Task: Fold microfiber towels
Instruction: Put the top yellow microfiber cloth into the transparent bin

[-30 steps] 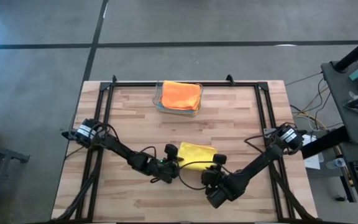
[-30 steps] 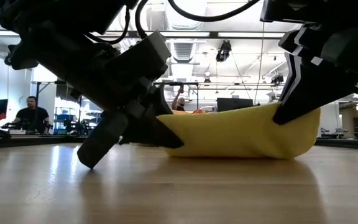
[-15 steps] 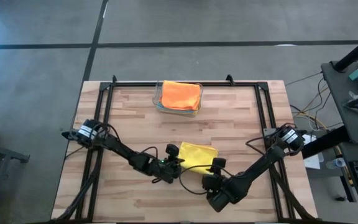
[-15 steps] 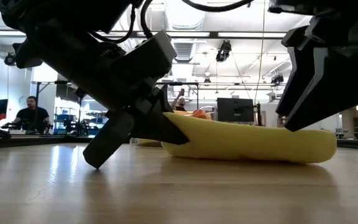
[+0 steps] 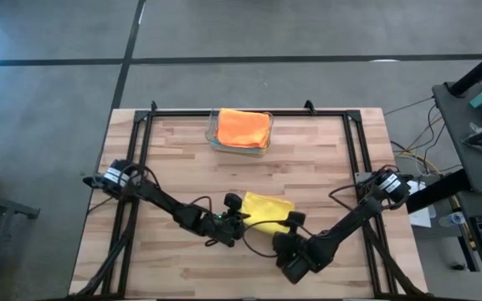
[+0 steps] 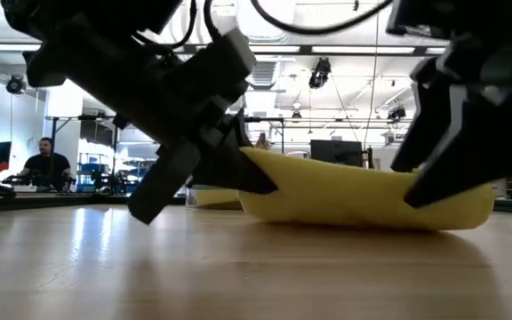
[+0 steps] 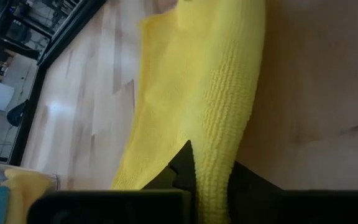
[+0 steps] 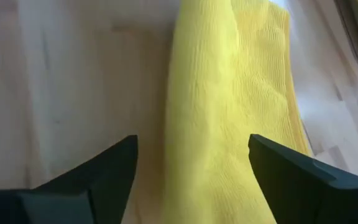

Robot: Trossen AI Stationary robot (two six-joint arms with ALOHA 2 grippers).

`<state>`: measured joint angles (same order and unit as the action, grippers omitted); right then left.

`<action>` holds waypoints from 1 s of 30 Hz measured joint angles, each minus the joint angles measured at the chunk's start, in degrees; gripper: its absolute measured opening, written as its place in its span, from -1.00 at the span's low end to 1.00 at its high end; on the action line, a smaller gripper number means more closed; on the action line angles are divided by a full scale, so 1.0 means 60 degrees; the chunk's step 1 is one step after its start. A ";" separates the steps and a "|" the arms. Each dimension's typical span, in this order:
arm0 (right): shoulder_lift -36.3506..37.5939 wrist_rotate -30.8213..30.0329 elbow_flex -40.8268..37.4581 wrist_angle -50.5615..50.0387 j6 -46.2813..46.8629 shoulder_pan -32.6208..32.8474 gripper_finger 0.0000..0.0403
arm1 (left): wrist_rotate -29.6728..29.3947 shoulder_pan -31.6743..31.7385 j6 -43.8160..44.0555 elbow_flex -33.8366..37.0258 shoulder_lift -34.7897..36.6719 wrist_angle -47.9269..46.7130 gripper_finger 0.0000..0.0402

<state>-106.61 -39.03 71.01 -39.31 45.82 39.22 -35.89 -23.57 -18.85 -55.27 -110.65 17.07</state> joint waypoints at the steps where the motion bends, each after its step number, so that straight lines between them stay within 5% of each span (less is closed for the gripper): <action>1: 0.0000 0.0000 -0.0097 0.0011 0.0072 0.0000 0.48 | 0.0027 0.0000 0.0005 0.0006 0.0063 -0.0007 -1.00; 10: -0.0004 0.0000 -0.0726 0.0105 0.0186 -0.0004 0.24 | 0.0225 -0.0004 0.0067 0.0039 0.0481 -0.0227 -1.00; 22: -0.0002 0.0073 -0.0434 0.0049 -0.1042 0.0040 -0.90 | 0.0236 0.0000 0.0091 0.0036 0.0600 -0.0926 -1.00; 30: 0.0051 0.0080 0.0343 -0.1114 -0.0997 0.0040 -0.95 | 0.0243 -0.0076 0.0113 -0.0055 0.0851 -0.1280 -1.00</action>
<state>-106.30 -38.54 73.07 -46.00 39.84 39.46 -34.44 -24.03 -18.17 -55.59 -105.54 9.39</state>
